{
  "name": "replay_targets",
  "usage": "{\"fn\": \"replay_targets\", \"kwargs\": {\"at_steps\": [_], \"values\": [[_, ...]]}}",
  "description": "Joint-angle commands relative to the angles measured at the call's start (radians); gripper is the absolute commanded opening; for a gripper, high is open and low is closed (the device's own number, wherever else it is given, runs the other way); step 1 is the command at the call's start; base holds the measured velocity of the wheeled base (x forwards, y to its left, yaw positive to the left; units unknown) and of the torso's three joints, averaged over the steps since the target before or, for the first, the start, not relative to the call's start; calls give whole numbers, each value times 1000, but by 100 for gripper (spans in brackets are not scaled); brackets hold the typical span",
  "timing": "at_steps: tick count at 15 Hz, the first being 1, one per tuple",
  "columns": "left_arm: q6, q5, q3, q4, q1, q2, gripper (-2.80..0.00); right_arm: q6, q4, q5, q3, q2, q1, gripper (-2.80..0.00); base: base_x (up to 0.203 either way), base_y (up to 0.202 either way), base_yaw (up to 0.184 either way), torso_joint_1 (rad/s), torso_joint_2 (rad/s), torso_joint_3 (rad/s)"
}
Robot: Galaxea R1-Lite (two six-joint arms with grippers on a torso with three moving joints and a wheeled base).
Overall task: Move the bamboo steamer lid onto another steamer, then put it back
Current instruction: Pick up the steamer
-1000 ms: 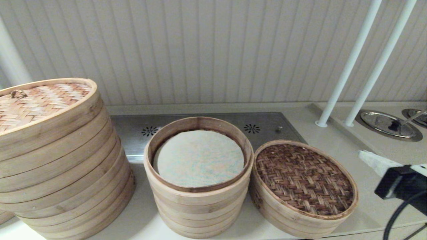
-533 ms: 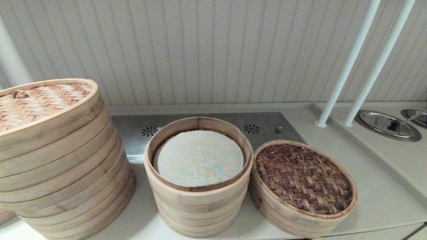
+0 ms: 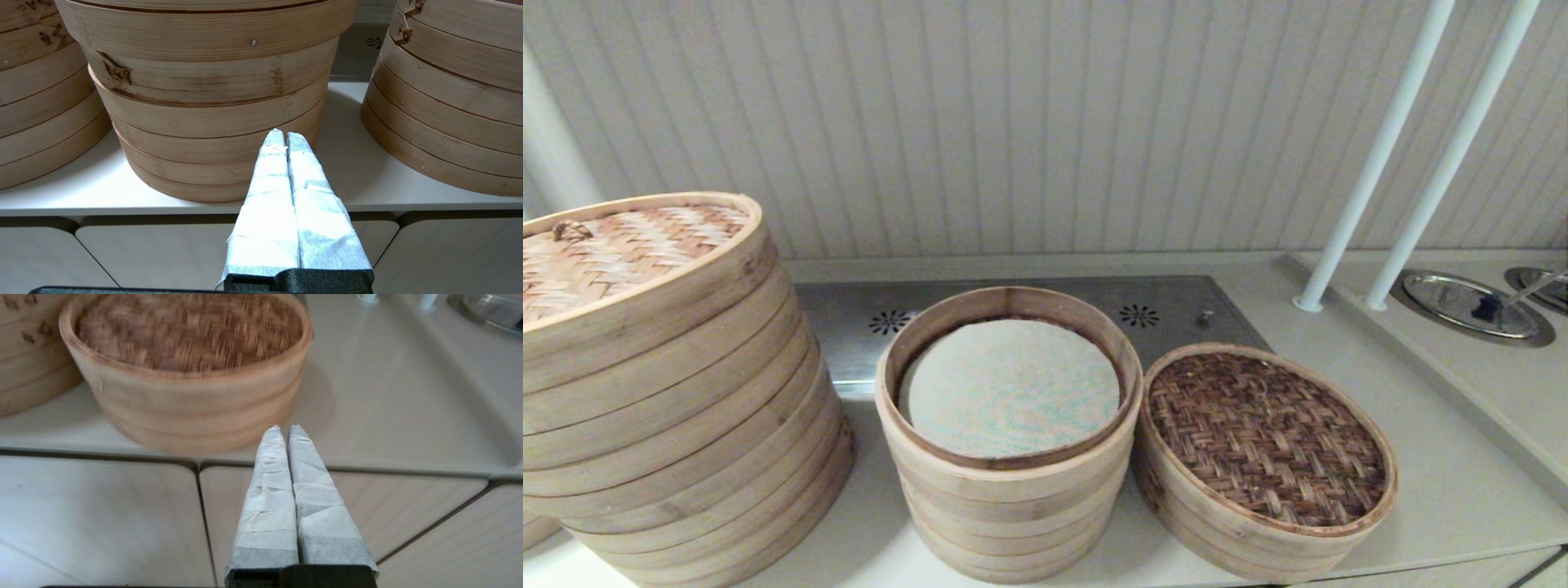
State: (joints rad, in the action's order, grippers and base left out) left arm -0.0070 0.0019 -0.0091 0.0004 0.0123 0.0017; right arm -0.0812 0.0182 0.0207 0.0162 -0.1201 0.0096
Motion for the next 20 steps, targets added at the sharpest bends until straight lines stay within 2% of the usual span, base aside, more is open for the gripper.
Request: {"fn": "replay_targets", "kwargs": {"at_steps": [1,6,14,18,20], "values": [[-1,1,0,1,0,0,-280,3,-7,5,-16,93,1,-280,0,0,0,0,0,0],[-1,1,0,0,0,0,-280,27,-18,-2,-16,117,1,-280,0,0,0,0,0,0],[-1,1,0,0,0,0,-280,11,-20,1,-18,117,1,-280,0,0,0,0,0,0],[-2,1,0,0,0,0,-280,74,-18,-7,-18,117,1,-280,0,0,0,0,0,0],[-1,1,0,0,0,0,-280,80,-18,-7,-18,117,1,-280,0,0,0,0,0,0]]}}
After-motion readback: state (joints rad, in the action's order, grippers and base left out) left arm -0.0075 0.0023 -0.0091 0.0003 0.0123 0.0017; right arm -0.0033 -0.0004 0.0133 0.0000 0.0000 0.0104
